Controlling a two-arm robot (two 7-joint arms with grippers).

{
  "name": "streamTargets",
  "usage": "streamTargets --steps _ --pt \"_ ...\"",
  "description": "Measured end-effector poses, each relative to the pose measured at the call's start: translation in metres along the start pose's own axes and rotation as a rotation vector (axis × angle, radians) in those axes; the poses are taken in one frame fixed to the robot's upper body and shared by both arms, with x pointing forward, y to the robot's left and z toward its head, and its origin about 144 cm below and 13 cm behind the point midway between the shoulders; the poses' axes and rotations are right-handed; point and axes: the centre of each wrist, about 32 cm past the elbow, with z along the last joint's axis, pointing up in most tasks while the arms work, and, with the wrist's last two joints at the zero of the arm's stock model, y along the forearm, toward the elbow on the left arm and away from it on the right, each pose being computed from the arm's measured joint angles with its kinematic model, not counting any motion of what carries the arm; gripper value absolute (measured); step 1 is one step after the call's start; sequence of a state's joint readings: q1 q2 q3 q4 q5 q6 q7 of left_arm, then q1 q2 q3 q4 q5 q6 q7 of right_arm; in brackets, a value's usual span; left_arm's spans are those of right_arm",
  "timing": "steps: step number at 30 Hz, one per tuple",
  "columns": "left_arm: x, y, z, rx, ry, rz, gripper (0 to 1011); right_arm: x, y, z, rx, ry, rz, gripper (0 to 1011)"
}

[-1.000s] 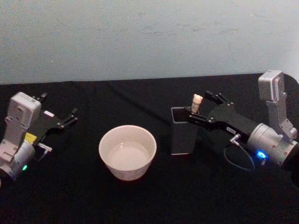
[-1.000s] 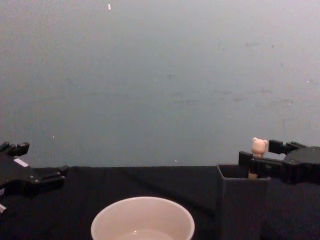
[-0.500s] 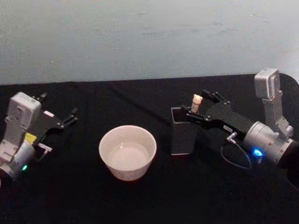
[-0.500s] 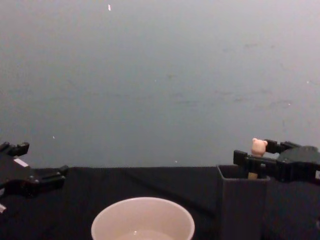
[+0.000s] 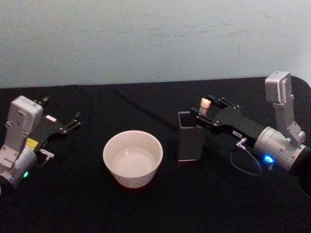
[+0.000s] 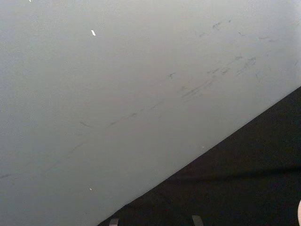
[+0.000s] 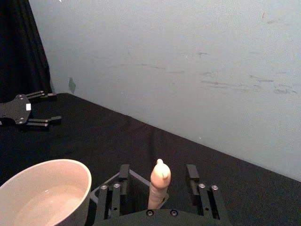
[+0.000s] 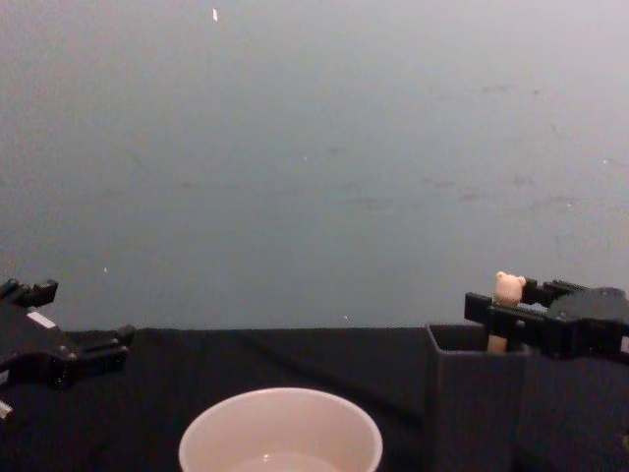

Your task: Pick up the stirring spoon with one hand, stir inside the cup, then place it back in its original position.

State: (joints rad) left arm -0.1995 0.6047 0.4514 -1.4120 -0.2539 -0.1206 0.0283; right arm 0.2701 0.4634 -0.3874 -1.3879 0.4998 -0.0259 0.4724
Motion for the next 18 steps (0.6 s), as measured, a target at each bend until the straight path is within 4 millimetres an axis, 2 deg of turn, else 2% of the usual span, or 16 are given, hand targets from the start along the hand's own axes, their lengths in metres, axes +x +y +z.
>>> streamTargets --steps 2,3,6,8,12,15,16,18 --pt "0.0000 0.0000 0.0000 0.000 0.000 0.000 1001 0.0000 0.0000 0.0000 0.000 0.000 0.000 733" --pt "0.0000 0.0000 0.0000 0.000 0.000 0.000 1001 0.0000 -0.0001 0.0000 0.000 0.000 0.000 666" --pt "0.0000 0.0000 0.0000 0.000 0.000 0.000 1001 -0.0001 -0.0001 0.0000 0.000 0.000 0.000 606" --pt "0.0000 0.0000 0.0000 0.000 0.000 0.000 1001 0.0000 -0.0002 0.0000 0.000 0.000 -0.001 503" --pt "0.0000 0.0000 0.0000 0.000 0.000 0.000 1001 -0.0001 -0.0003 0.0000 0.000 0.000 -0.001 400" --pt "0.0000 0.0000 0.0000 0.000 0.000 0.000 1001 -0.0001 -0.0004 0.0000 0.001 0.000 -0.001 280" --pt "0.0000 0.0000 0.0000 0.000 0.000 0.000 1001 -0.0001 -0.0004 0.0000 0.001 0.000 -0.001 280" --pt "0.0000 0.0000 0.0000 0.000 0.000 0.000 1001 -0.0001 -0.0004 0.0001 0.001 0.000 -0.001 217"
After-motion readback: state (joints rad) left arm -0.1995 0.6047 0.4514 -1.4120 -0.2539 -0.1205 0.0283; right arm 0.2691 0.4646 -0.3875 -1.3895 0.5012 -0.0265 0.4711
